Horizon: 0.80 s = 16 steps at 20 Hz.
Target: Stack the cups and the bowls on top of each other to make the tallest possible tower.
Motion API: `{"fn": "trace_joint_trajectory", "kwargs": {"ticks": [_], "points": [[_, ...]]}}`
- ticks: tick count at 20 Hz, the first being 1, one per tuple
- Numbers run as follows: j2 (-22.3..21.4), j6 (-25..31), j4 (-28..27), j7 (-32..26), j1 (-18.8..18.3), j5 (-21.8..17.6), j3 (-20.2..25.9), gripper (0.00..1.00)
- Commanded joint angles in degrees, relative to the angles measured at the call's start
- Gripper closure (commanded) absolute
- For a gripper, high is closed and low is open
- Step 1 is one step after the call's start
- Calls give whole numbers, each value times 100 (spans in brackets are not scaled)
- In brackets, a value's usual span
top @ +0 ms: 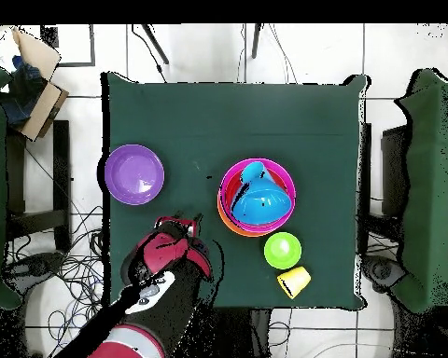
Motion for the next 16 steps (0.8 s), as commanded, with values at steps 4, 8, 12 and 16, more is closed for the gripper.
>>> {"fn": "trace_joint_trajectory", "kwargs": {"ticks": [4,8,12,16], "points": [[-96,140,-72,739,258,288,224,0],[-1214,1154,699,680,359,185,382,0],[-1858,1460,1197,591,331,46,499,0],[-2372,1331,1644,509,208,-166,583,0]]}}
